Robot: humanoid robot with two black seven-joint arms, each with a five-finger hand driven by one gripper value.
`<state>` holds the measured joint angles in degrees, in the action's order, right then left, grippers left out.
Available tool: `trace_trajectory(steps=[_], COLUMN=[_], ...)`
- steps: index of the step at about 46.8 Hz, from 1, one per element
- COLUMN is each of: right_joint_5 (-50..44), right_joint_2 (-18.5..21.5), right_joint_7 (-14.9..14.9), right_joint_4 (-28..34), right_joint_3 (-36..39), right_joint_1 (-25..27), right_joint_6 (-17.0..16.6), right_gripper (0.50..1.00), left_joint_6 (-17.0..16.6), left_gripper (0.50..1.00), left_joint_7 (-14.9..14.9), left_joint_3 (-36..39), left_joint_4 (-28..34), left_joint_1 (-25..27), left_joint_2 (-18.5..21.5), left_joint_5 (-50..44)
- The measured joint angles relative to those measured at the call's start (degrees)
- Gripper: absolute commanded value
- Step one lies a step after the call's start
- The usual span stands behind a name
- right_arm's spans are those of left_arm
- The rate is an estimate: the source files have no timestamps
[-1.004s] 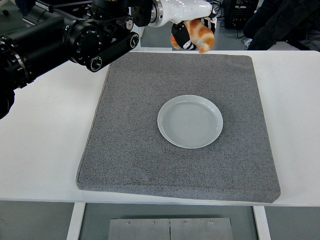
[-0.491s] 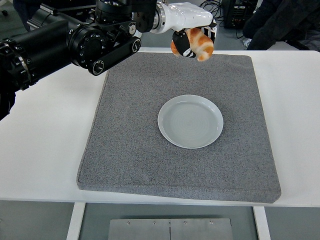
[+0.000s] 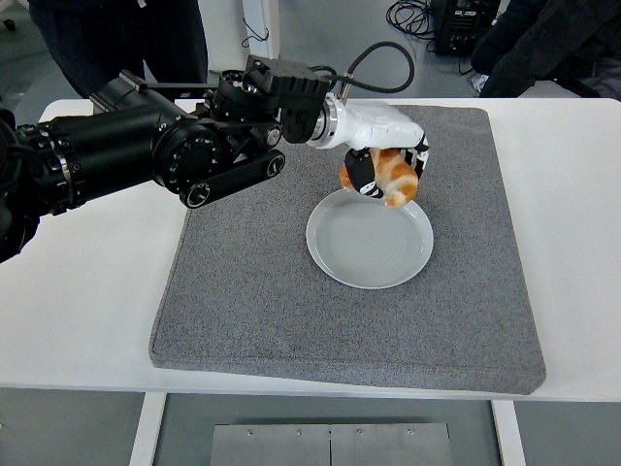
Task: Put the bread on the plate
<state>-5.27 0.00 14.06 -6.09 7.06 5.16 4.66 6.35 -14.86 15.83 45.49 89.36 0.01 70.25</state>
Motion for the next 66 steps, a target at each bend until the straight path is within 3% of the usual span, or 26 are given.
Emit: trace_trajectory(steps=[27, 40, 41, 43, 44, 45, 60, 66], right_joint_5=[0.0, 0.01, 0.01, 0.01, 0.01, 0.01, 0.01, 0.01], right_joint_2=[0.0, 0.0, 0.0, 0.0, 0.0, 0.0, 0.0, 0.0], right_joint_7=[0.0, 0.0, 0.0, 0.0, 0.0, 0.0, 0.0, 0.0], right_joint_4=[-0.19, -0.03, -0.04, -0.05, -0.05, -0.06, 0.02, -0.01], right_joint_3=[0.15, 0.09, 0.1, 0.11, 0.11, 0.11, 0.05, 0.05], right_joint_1=[-0.34, -0.92, -0.93, -0.93, -0.94, -0.94, -0.95, -0.94], right_joint_6=[0.0, 0.0, 0.0, 0.0, 0.0, 0.0, 0.0, 0.0], right_gripper=[1.0, 1.0, 1.0, 1.0, 1.0, 1.0, 1.0, 1.0], left_joint_6=[-1.4, -2.14, -2.17, -2.17, -2.18, -2.18, -1.48, 1.26], left_gripper=[0.5, 0.5, 0.631, 0.806, 0.943, 0.999, 1.0, 1.0], left_joint_7=[-0.53, -0.28, -0.12, 0.08, 0.12, 0.15, -0.78, -0.69], left_joint_3=[0.81, 0.82, 0.81, 0.8, 0.75, 0.74, 0.37, 0.26], left_joint_4=[0.07, 0.04, 0.04, 0.04, 0.04, 0.04, 0.4, 2.6], left_joint_1=[-8.85, -9.38, -9.37, -9.37, -9.37, -9.37, -7.99, -4.24], left_joint_2=[-0.01, -0.01, -0.01, -0.01, -0.01, -0.01, 0.0, 0.0], left_joint_5=[5.04, 5.66, 5.54, 5.31, 5.25, 5.17, 1.0, -3.18])
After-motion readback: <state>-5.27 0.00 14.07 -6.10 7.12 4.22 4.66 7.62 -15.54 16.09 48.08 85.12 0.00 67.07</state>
